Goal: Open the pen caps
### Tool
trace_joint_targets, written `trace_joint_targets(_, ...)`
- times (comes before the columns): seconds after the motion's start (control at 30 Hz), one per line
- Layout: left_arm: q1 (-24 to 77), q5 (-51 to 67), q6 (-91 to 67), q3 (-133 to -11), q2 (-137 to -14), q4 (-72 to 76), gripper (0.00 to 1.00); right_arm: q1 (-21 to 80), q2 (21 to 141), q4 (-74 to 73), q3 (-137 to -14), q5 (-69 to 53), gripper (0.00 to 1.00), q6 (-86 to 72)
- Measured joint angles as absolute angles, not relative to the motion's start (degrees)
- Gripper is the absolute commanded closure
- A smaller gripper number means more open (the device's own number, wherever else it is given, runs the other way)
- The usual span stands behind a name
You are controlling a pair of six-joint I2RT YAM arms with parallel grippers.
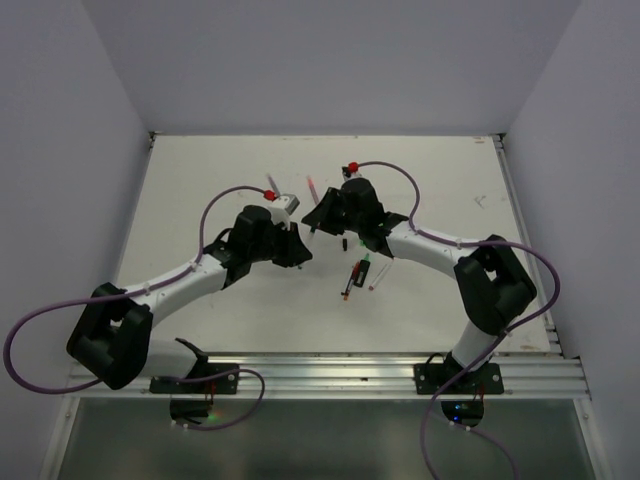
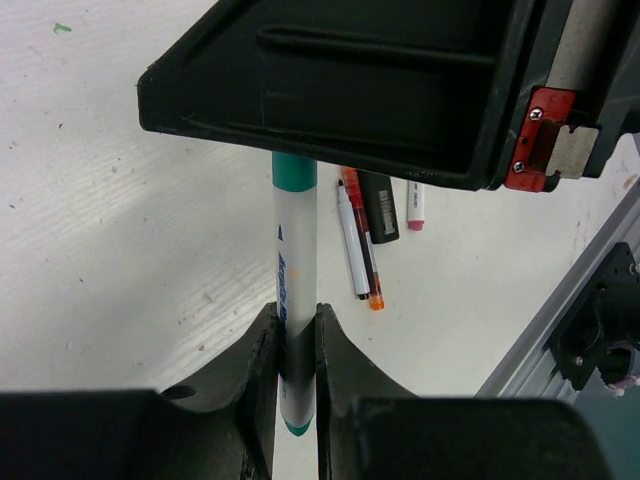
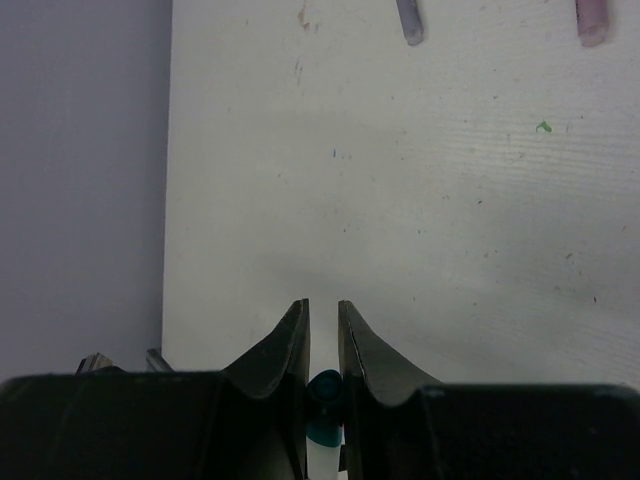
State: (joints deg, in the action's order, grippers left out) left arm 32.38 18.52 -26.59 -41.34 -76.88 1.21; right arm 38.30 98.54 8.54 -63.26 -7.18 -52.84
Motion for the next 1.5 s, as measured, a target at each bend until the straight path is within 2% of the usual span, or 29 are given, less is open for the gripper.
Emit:
trace_joint_targets(0.4, 32.2, 19.9, -27.7, -41.6, -76.9, 1.3, 1.0, 38.0, 98.5, 6.6, -65.0, -6.9, 1.0, -51.4)
trace_joint_targets(1.5, 31.3, 13.9, -28.5, -44.0, -76.0, 9.1, 1.0, 33.3, 103.9, -3.8, -82.6, -12.0, 1.0, -47.5)
